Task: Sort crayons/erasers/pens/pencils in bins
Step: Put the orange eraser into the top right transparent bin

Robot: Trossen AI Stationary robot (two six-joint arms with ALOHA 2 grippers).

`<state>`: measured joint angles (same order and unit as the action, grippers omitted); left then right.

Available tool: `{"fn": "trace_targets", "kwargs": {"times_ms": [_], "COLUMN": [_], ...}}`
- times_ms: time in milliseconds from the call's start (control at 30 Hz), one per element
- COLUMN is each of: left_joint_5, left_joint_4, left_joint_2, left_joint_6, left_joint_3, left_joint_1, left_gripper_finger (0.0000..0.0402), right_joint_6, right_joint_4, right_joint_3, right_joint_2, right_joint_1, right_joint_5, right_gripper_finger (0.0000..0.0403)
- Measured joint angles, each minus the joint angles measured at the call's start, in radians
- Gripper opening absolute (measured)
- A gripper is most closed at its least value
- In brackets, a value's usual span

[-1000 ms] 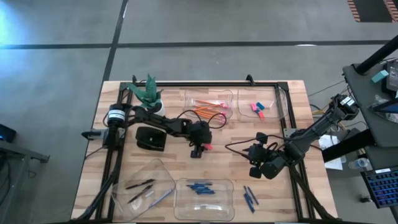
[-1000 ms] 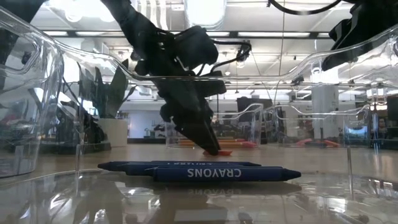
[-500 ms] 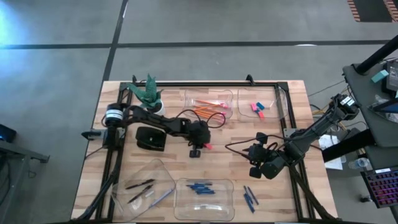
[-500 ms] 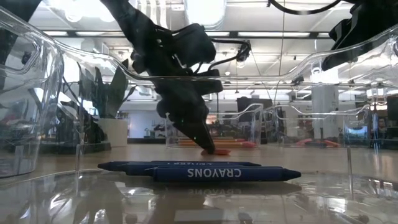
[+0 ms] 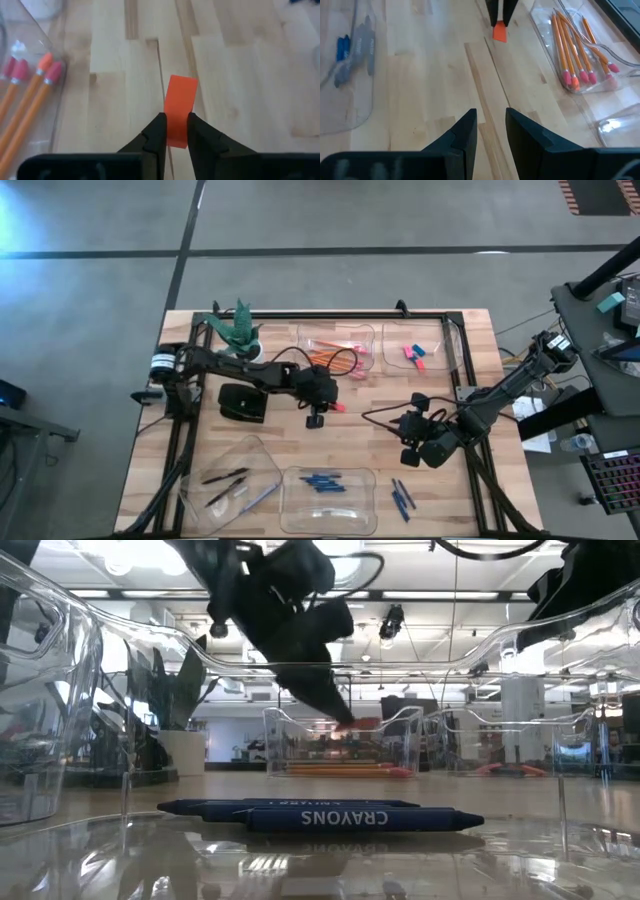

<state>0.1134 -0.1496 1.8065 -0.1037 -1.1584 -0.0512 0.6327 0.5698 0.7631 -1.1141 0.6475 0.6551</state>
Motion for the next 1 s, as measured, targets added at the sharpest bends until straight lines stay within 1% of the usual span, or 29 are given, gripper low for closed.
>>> {"fn": "trace_targets", "kwargs": {"times_ms": [133, 300, 500, 600, 733, 767, 800, 867, 900, 1000], "left_joint_5": [0.001, 0.001, 0.001, -0.018, -0.044, -0.044, -0.044, -0.044, -0.045, -0.082], "left_joint_4": [0.0, 0.011, 0.008, 0.01, 0.01, 0.01, 0.01, 0.011, 0.011, 0.011], "left_joint_2": [-0.023, -0.046, -0.064, -0.077, -0.096, -0.1, -0.103, -0.106, -0.108, -0.109], "left_joint_6": [0.053, 0.097, 0.069, 0.064, 0.022, 0.015, 0.011, 0.011, 0.01, 0.003], "left_joint_3": [0.0, -0.001, -0.002, -0.003, -0.002, -0.002, -0.002, -0.004, -0.004, -0.004], "left_joint_1": [0.001, 0.001, 0.001, 0.002, 0.003, 0.003, 0.003, 0.003, 0.003, 0.004], "left_gripper_finger": [0.0047, 0.0047, 0.0047, 0.0047, 0.0047, 0.0047, 0.0047, 0.0047, 0.0047, 0.0047], "right_joint_6": [-0.006, -0.075, -0.299, -0.337, -0.318, -0.314, -0.305, -0.259, -0.229, -0.215], "right_joint_4": [-0.025, -0.135, -0.299, -0.379, -0.419, -0.427, -0.433, -0.426, -0.419, -0.418], "right_joint_3": [0.0, 0.0, 0.0, 0.0, 0.0, 0.0, 0.0, 0.0, 0.0, 0.0], "right_joint_2": [0.0, 0.0, 0.0, 0.0, 0.0, -0.001, -0.001, 0.0, 0.0, 0.0], "right_joint_1": [0.0, 0.0, 0.0, 0.0, -0.001, -0.003, -0.006, -0.007, -0.008, -0.008], "right_joint_5": [0.0, 0.002, 0.0, 0.0, -0.01, 0.001, 0.042, 0.155, 0.194, 0.268], "right_gripper_finger": [0.0095, 0.0096, 0.0096, 0.0096, 0.0095, 0.0095, 0.0095, 0.0095, 0.0095, 0.009]}}
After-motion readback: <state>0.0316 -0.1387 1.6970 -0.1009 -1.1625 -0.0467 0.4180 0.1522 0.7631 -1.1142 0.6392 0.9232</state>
